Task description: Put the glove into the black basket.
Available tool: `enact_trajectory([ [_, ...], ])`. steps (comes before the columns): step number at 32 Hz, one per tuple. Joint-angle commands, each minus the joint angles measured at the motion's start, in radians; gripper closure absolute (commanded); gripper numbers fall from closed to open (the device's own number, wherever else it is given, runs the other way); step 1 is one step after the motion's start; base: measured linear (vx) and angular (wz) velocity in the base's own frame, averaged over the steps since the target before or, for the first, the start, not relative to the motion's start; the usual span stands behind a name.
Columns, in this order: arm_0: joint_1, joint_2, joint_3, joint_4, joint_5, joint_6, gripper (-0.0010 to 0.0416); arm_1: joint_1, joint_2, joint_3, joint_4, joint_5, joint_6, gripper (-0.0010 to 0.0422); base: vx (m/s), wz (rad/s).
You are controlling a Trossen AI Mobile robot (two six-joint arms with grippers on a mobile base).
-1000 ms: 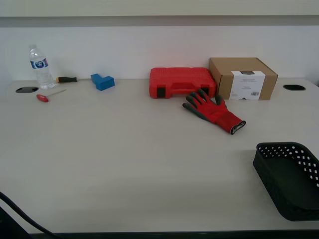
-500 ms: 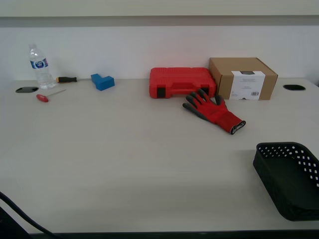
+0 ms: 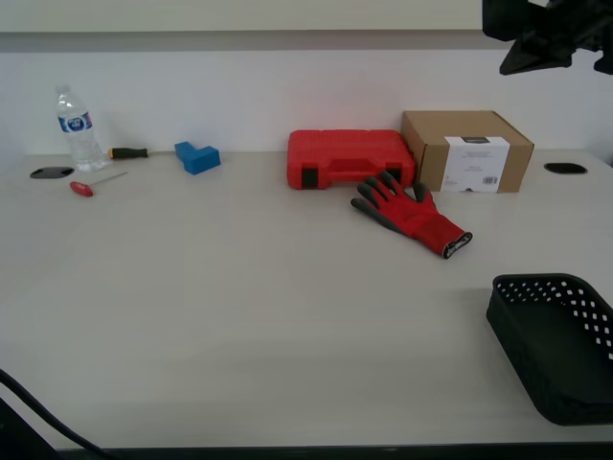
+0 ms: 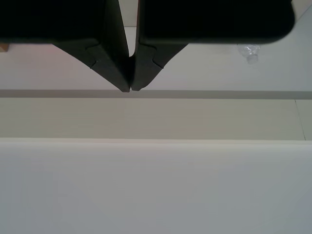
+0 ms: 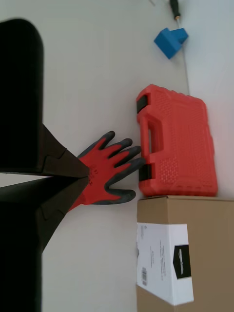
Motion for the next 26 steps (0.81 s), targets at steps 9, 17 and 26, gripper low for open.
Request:
enact_trajectory([
  [9,0.048,0.32,0.308,-0.274,0.113,-0.24,0.0405,0.0,0.0,0.002,0.005,-0.001,0.0,0.0412,0.0,0.0],
  [17,0.067,0.518,0.505,-0.371,0.114,-0.283,0.0405,0.0,0.0,0.002,0.006,-0.001,0.0,0.0412,0.0,0.0],
  [26,0.092,0.703,0.689,-0.427,0.154,-0.264,0.0405,0.0,0.0,0.002,0.006,-0.001,0.0,0.0412,0.0,0.0],
])
